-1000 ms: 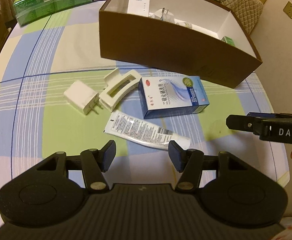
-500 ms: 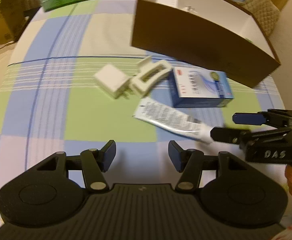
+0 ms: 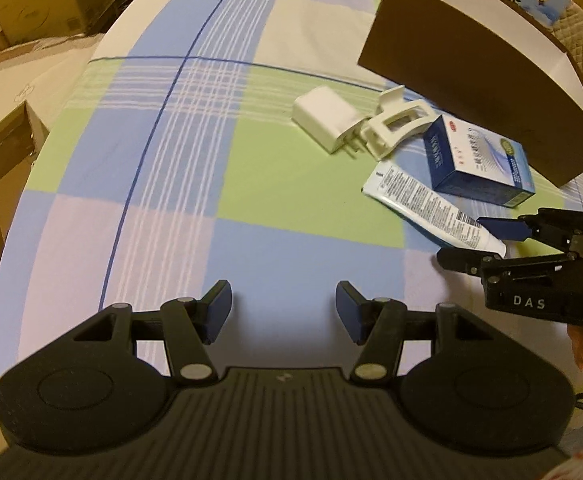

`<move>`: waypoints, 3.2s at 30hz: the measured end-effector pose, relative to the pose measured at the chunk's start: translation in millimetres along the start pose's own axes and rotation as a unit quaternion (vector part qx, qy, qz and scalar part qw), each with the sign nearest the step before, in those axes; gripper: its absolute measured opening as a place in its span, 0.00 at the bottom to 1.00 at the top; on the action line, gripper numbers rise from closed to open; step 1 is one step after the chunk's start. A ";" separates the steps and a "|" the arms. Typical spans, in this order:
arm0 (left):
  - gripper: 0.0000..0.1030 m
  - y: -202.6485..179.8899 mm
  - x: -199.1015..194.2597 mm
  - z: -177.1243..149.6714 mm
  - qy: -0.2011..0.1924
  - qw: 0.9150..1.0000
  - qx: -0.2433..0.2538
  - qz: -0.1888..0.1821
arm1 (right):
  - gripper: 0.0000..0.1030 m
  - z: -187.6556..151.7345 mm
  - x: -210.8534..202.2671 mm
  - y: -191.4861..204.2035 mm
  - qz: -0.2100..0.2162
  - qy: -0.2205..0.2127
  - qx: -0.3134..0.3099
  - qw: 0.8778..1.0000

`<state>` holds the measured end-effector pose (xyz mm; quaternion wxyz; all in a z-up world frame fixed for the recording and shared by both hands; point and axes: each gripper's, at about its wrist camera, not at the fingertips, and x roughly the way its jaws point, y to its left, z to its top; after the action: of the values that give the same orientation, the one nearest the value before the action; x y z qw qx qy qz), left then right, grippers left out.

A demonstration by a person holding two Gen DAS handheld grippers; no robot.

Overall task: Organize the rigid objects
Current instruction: 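Move right tool down onto the white tube, then close right tool on the white tube and lift it while left tool grasps the white plug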

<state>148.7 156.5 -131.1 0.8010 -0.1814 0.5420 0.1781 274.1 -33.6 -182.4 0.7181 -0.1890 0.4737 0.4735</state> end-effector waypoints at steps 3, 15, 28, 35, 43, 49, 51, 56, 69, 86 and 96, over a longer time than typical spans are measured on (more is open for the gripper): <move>0.52 3.5 1.0 -2.9 0.001 1.000 -0.003 0.001 | 0.43 -4.0 0.5 10.0 0.002 0.005 -0.023 1.000; 0.52 5.7 7.4 -1.1 -0.006 1.000 0.014 0.003 | 0.42 1.3 10.2 24.5 0.022 0.019 0.009 1.000; 0.52 4.3 9.1 0.1 -0.008 0.999 0.035 -0.009 | 0.38 -7.6 17.5 56.3 -0.053 0.000 -0.059 0.997; 0.52 5.8 10.8 2.2 -0.012 0.998 0.051 -0.017 | 0.31 -11.2 15.8 56.4 -0.058 -0.007 -0.054 0.997; 0.52 2.4 12.5 11.1 -0.024 0.996 0.081 -0.037 | 0.30 -12.9 -15.4 56.2 -0.059 -0.051 -0.038 0.996; 0.52 -6.7 13.5 29.9 -0.047 0.989 0.134 -0.044 | 0.30 -10.2 -49.4 48.9 -0.072 -0.092 0.004 0.993; 0.52 -7.7 15.5 39.5 -0.054 0.986 0.148 -0.046 | 0.30 -10.8 -62.0 42.0 -0.085 -0.107 0.031 0.990; 0.52 -9.8 24.6 66.2 -0.058 0.983 0.168 -0.047 | 0.30 -16.9 -92.4 21.9 -0.121 -0.131 0.098 0.979; 0.52 -35.4 63.8 127.2 -0.053 0.987 0.142 -0.054 | 0.30 -36.7 -135.3 -22.4 -0.200 -0.154 0.223 0.942; 0.52 -37.7 89.6 123.7 -0.032 0.984 0.171 -0.040 | 0.30 -43.8 -143.3 -48.1 -0.216 -0.148 0.279 0.924; 0.51 -20.7 86.3 113.3 -0.034 0.979 0.193 -0.049 | 0.30 -43.4 -138.6 -54.4 -0.216 -0.139 0.287 0.923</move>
<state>279.8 200.9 -170.3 0.8465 -0.0434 0.5294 0.0370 284.8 -160.4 -93.8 0.8852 -0.0042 0.4322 0.1720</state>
